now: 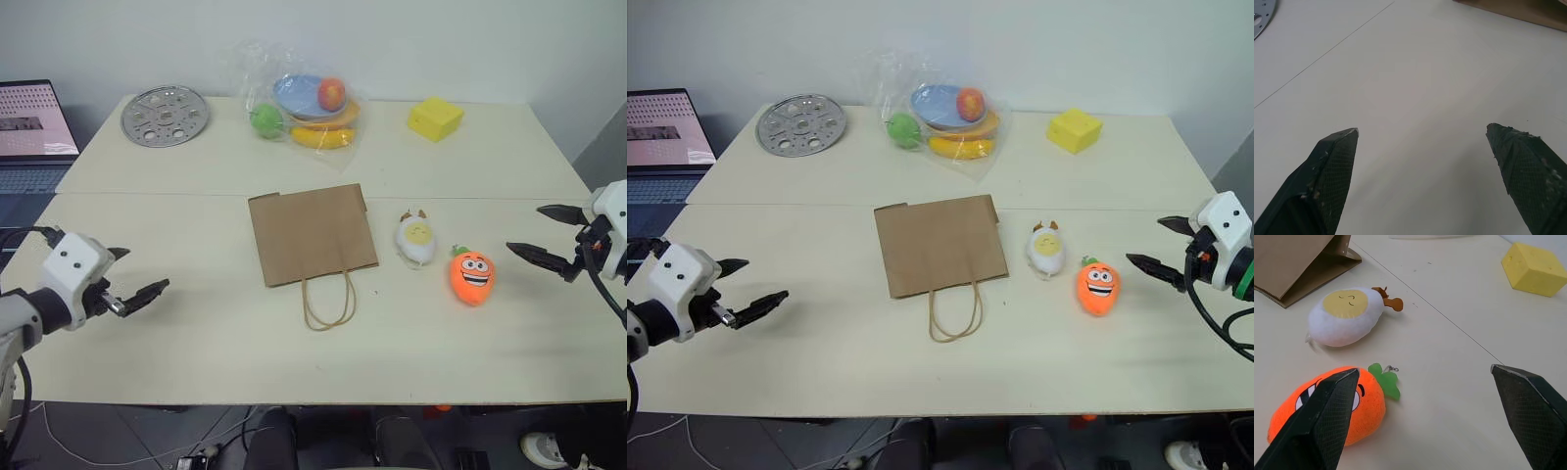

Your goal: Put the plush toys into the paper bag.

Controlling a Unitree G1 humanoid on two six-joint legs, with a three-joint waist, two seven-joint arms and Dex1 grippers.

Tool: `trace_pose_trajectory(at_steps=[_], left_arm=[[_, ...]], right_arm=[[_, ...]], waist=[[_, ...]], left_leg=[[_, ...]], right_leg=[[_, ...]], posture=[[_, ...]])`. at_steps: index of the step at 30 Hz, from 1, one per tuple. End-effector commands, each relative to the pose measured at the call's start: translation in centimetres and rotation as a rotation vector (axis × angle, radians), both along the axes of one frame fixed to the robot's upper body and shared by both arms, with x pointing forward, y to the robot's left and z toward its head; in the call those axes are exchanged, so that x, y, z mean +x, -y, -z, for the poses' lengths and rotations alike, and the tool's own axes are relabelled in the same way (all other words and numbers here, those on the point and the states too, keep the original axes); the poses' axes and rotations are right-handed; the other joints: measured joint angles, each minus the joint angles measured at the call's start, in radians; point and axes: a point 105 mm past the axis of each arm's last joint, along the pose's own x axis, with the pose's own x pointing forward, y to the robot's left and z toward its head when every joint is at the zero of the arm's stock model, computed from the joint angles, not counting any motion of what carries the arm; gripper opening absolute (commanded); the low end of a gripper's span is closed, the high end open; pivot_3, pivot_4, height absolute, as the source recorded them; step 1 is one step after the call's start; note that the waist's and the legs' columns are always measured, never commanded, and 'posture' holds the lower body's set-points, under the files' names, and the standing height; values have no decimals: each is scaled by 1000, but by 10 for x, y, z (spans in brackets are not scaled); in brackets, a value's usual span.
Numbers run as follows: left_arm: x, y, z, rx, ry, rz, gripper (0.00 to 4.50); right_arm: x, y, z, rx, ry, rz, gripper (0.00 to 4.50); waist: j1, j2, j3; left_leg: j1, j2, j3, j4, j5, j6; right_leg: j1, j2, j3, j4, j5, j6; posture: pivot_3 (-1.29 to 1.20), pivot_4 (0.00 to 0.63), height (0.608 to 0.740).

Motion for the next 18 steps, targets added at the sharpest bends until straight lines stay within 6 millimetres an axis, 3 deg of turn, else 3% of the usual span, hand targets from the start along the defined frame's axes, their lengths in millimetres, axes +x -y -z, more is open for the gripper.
trace_pose_trajectory(at_steps=[1, 12, 18], left_arm=[[2, 3, -14, 10, 70, 12, 4474], [1, 2, -4, 37, 62, 15, 4474], [1, 3, -16, -4, 142, 35, 4474]], right_arm=[[0, 0, -16, -1, 56, -19, 4500], [7, -2, -18, -5, 69, -35, 4500], [6, -3, -18, -11, 69, -43, 4500]], waist=[[0, 0, 0], [0, 0, 0], [0, 0, 0]], left_leg=[[0, 0, 0, 0, 0, 0], [0, 0, 0, 0, 0, 0], [0, 0, 0, 0, 0, 0]], right_leg=[[0, 0, 0, 0, 0, 0], [0, 0, 0, 0, 1, 0], [0, 0, 0, 0, 1, 0]], posture=[[0, 150, 740], [0, 150, 740], [0, 150, 740]])
